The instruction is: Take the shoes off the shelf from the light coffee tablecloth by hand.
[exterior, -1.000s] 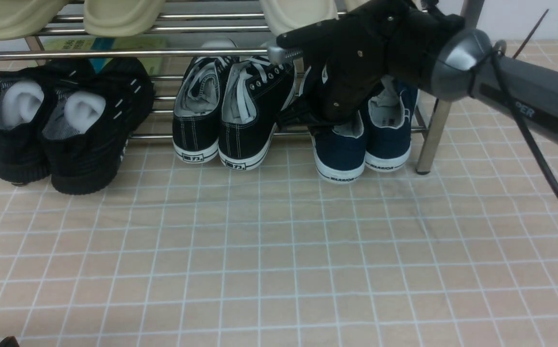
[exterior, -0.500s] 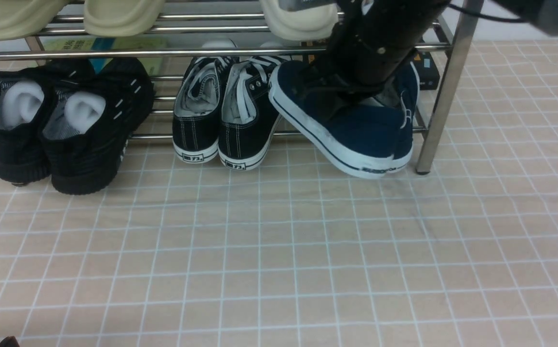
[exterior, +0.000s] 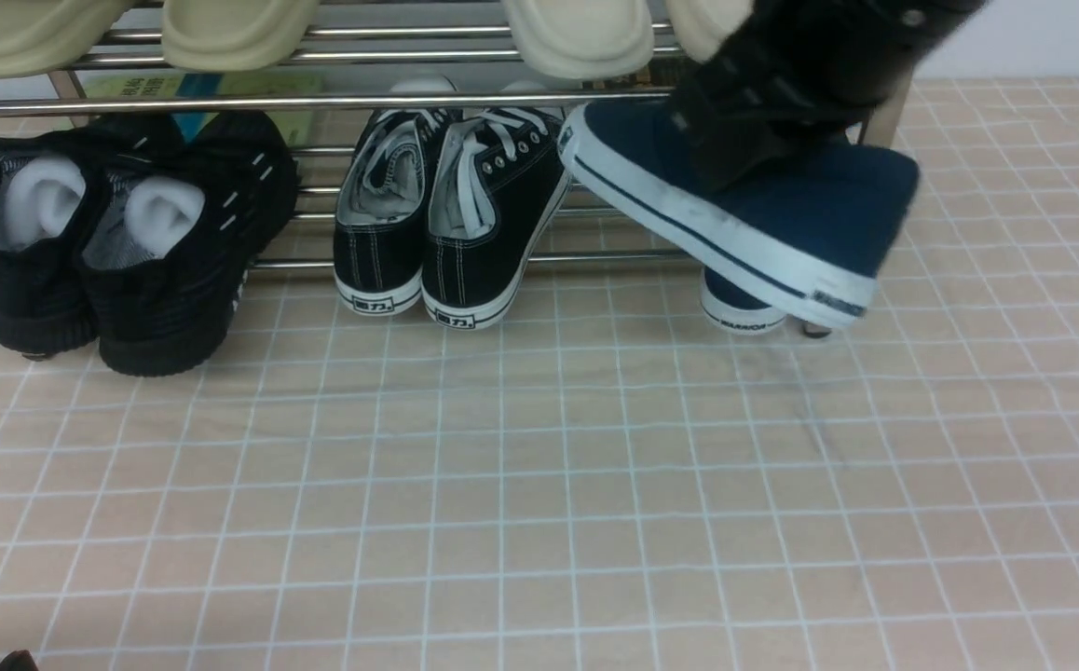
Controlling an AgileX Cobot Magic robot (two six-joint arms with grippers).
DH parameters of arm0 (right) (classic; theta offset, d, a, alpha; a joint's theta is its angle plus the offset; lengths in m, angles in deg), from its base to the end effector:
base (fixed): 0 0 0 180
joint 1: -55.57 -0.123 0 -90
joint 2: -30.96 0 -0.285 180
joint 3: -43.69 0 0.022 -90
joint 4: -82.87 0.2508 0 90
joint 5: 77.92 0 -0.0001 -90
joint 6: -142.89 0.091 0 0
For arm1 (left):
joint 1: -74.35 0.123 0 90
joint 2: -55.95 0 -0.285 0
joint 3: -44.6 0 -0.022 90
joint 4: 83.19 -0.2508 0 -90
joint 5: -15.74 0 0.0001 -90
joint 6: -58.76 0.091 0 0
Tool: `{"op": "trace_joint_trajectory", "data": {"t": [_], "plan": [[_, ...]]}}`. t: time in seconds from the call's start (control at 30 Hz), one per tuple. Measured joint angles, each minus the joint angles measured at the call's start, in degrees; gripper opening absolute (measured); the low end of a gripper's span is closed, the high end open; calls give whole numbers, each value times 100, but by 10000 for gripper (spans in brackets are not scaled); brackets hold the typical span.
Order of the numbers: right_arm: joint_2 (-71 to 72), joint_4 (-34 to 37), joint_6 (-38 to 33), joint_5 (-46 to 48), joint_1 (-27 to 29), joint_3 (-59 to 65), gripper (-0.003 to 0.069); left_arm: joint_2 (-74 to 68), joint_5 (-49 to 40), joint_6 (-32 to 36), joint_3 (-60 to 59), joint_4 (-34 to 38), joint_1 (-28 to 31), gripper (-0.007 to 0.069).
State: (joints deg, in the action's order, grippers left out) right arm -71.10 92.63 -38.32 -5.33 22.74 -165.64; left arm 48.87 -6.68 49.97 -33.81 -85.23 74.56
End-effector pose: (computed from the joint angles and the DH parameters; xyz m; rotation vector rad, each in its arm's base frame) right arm 0.2809 0.1988 0.4235 -0.7528 2.4603 0.4403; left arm 0.0520 0.0014 0.1717 -0.1262 1.8795 -0.0673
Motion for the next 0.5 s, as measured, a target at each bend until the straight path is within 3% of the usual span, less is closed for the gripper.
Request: {"op": "trace_joint_trajectory", "data": {"t": [0.27, 0.5], "plan": [[1094, 566, 12, -13, -61, 1870, 34, 0, 0, 0, 0, 0, 0, 240], [1168, 639, 353, -188, -666, 2855, 34, 0, 0, 0, 0, 0, 0, 240]]}}
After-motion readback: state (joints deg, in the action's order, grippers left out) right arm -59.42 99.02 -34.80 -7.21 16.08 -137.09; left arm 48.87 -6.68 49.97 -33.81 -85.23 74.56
